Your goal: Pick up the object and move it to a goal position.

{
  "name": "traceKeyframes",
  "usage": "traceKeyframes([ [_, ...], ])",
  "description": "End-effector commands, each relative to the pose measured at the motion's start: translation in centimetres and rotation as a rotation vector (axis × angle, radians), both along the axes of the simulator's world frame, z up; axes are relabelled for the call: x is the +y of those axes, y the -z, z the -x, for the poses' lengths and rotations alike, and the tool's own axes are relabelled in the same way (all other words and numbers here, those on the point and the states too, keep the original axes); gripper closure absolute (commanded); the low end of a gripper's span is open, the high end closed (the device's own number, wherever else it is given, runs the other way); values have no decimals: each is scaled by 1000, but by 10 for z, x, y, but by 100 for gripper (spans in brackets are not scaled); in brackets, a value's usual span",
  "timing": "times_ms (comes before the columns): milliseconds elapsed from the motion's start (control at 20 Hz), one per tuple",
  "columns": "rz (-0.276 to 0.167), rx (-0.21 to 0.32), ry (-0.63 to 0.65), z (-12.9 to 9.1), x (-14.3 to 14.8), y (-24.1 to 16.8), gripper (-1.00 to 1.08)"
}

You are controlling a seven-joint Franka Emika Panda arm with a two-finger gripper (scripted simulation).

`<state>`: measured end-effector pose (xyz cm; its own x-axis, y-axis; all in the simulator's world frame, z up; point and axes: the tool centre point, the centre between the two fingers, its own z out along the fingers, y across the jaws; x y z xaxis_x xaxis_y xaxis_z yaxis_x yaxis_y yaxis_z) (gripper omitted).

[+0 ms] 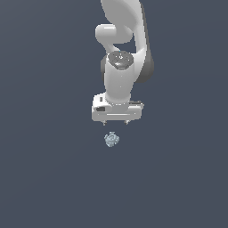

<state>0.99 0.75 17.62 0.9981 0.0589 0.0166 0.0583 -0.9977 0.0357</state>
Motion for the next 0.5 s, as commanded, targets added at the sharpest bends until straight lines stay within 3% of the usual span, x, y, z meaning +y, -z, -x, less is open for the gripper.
traceKeyframes([
  [0,0,1,-14,-1,-1,2,-92],
  [450,-2,10,-134,-4,-5,20,-92],
])
